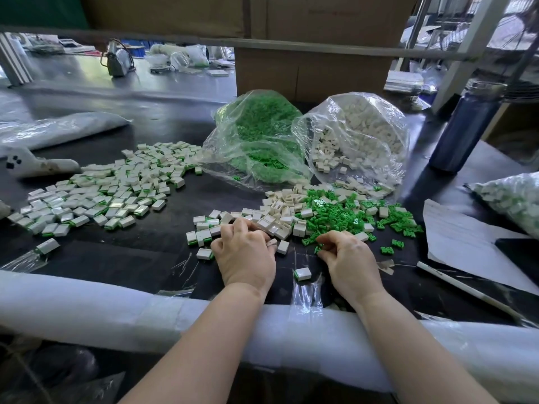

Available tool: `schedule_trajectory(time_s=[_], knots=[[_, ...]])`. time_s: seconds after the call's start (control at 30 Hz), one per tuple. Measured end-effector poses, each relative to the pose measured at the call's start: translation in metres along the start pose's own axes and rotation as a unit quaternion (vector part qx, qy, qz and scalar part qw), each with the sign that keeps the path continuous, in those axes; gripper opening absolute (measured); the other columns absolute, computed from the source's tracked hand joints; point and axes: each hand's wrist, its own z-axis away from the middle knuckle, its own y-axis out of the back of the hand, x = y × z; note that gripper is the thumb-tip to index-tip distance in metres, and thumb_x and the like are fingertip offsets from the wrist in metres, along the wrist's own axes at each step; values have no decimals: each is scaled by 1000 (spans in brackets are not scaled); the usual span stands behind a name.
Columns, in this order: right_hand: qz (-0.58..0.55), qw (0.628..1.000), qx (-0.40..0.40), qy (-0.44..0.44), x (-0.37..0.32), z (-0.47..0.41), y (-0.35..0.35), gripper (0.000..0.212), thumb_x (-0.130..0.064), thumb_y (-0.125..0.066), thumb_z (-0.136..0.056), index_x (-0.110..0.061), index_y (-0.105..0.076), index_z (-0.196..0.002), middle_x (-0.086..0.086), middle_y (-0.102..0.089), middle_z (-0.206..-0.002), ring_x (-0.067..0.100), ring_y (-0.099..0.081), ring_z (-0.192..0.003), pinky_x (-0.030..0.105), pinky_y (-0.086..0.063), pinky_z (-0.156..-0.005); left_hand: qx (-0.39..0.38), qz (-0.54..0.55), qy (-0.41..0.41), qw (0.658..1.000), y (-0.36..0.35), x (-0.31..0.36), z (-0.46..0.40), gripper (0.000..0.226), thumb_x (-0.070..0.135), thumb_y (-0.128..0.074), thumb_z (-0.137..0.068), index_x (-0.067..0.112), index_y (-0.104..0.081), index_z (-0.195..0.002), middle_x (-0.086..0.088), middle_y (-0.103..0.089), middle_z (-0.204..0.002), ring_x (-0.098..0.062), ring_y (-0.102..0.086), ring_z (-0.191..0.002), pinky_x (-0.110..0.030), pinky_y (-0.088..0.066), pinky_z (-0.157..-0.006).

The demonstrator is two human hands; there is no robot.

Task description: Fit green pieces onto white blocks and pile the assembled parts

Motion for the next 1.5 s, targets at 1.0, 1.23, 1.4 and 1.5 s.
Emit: schedule_trajectory(time_s=[1.0,1.23,1.4,1.5], knots=[[-402,915,-36,-15,-1,1,5,23,6,-67,-79,-16,-69,-77,1,-70,-65,14,-65,-62,29,-58,-61,-197,377,-110,898,-1,2,0,7,23,-69,-82,21,-69,-89,0,-72,-84,-16,-67,-84,-35,-50,-88],[-367,929,-43,0,-4,3,5,16,7,-68,-78,-8,-66,-73,0,-67,-58,13,-64,-53,21,-54,-56,-186,372,-112,903,-4,1,-1,12,21,-70,-81,18,-71,-93,-2,-72,-87,-16,-66,-86,-36,-50,-89],[-367,929,-42,5,-4,3,6,18,6,-66,-80,-10,-70,-74,-6,-66,-59,5,-61,-56,16,-50,-55,-167,402,-109,894,-2,2,-1,14,16,-68,-82,15,-72,-96,10,-68,-82,1,-62,-79,-12,-47,-82],[-360,932,-40,8,-4,3,6,20,9,-65,-80,-11,-67,-75,-1,-65,-61,15,-60,-56,24,-54,-57,-152,398,-127,896,-1,3,1,16,13,-67,-83,12,-73,-98,15,-64,-79,7,-59,-75,-2,-41,-74]])
